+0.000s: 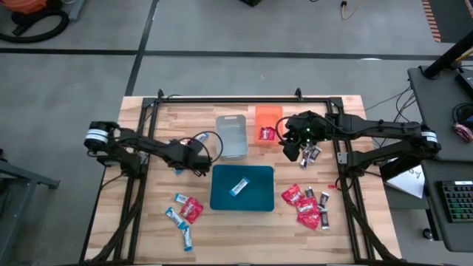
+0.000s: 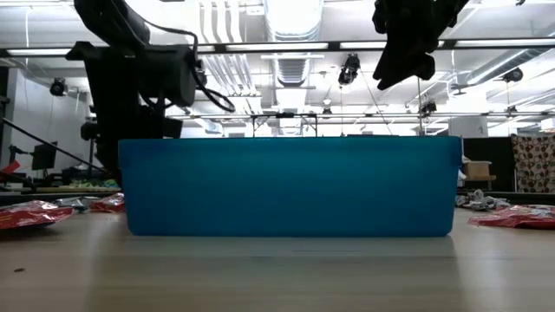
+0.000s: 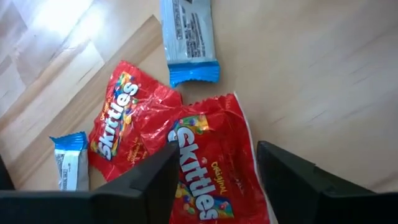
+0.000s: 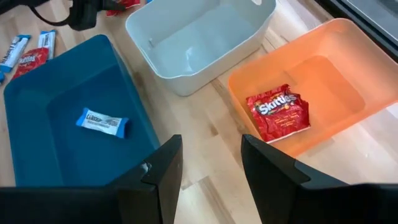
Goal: Sort candy
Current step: Put the red chocolate into the orange bin
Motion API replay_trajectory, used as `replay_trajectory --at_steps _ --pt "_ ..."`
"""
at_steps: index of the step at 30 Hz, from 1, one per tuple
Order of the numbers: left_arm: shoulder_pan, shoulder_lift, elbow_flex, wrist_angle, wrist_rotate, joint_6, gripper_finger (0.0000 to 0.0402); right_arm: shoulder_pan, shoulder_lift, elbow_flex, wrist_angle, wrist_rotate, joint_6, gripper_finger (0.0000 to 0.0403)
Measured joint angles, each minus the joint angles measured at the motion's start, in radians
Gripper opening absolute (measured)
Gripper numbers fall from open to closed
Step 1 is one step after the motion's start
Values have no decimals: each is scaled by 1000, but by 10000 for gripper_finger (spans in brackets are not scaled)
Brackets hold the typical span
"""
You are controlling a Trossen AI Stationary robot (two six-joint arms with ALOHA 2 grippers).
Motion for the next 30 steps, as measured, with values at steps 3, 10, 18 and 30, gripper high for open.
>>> replay_trajectory --at_steps 3,10,18,30 --pt "0 28 0 12 -2 -3 187 0 0 0 0 0 0 155" --pt "-2 74 3 30 -16 -4 155 0 0 -1 0 0 9 155" --pt "-1 68 2 42 -15 -3 47 0 0 -1 0 0 9 155" --pt "-23 1 -2 -34 44 33 1 0 0 -1 0 0 9 155"
